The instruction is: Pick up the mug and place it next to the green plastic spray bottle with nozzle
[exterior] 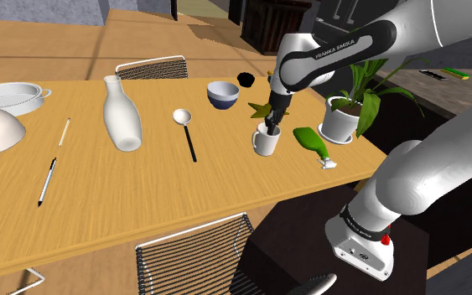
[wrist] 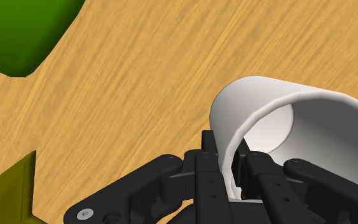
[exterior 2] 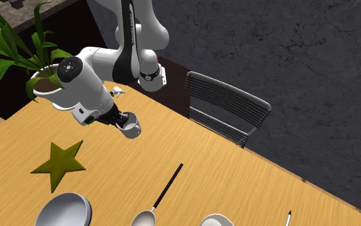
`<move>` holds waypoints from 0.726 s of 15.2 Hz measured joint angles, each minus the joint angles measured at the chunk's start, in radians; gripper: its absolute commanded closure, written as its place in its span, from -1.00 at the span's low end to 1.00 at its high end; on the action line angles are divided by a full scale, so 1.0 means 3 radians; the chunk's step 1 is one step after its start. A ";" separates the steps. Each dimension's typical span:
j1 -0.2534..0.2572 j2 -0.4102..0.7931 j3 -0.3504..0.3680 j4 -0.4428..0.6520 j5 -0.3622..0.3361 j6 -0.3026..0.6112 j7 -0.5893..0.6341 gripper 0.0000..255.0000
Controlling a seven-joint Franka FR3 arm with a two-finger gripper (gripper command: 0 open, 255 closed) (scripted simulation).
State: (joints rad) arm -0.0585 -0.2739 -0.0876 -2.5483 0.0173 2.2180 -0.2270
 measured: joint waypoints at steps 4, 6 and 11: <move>0.0000 0.0003 -0.0001 -0.0003 0.0000 0.0007 -0.0001 -1.00; 0.0000 0.0003 -0.0001 -0.0003 0.0000 0.0007 -0.0001 -1.00; -0.0002 -0.0036 0.0000 0.0012 -0.0004 -0.0045 0.0002 -1.00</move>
State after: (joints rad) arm -0.0593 -0.2847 -0.0876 -2.5447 0.0160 2.2045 -0.2264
